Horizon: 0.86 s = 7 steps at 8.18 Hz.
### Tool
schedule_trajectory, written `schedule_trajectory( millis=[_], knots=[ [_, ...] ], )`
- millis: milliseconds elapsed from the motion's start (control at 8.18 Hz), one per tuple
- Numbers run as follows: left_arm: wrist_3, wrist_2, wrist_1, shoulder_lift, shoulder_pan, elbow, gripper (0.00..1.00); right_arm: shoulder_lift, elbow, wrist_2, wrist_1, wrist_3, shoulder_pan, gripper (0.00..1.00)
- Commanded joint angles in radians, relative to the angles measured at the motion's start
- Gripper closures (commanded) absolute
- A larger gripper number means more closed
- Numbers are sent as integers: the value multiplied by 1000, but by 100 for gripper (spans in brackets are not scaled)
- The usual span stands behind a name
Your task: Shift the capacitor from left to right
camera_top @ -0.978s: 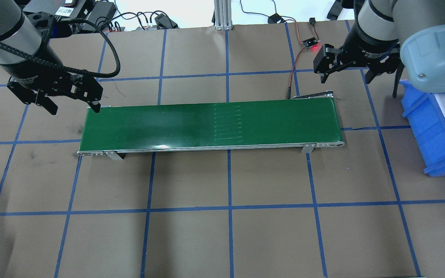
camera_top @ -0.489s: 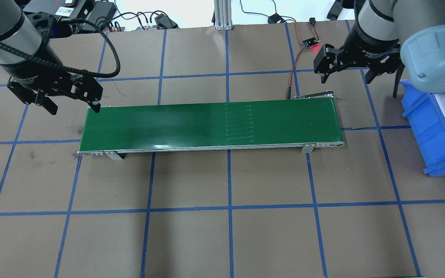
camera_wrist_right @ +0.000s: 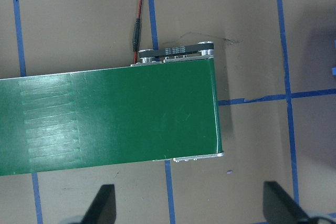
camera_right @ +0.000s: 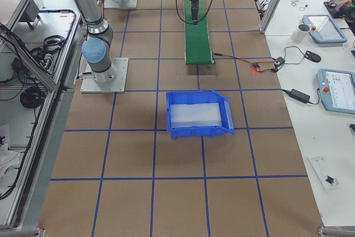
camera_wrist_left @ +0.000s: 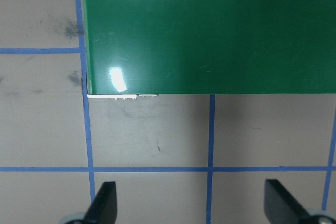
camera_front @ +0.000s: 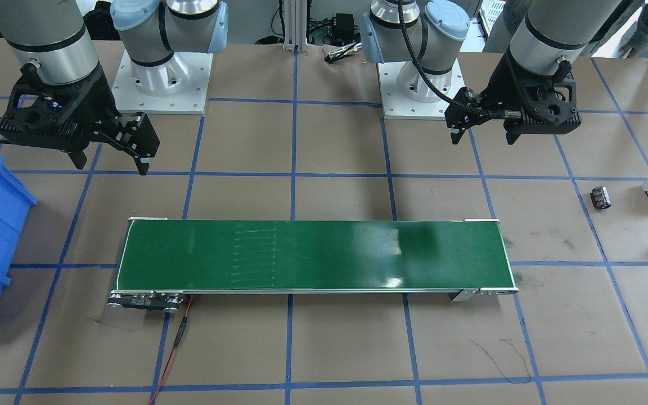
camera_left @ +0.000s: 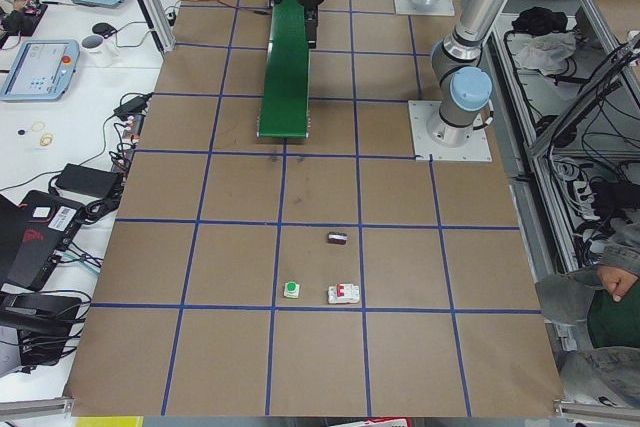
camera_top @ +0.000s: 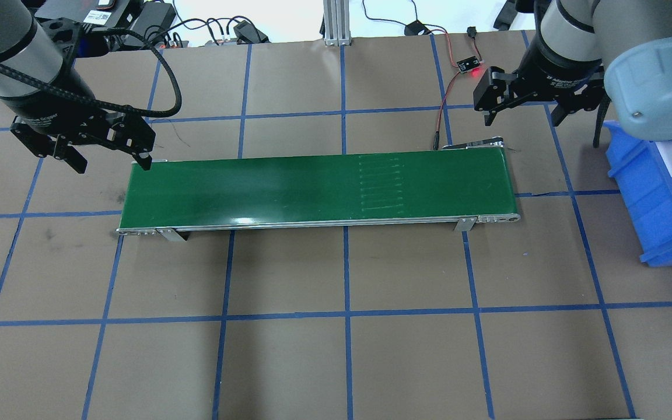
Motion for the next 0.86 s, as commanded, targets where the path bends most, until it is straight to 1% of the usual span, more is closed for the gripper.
schedule_trajectory(
  millis=[0, 734],
  knots=[
    [1, 0, 0, 0, 1, -2, 0, 0, 0, 0, 0, 0, -1, 0],
    [-3, -2, -1, -9, 6, -9, 0, 0, 0, 2, 0, 0, -1, 0]
  ],
)
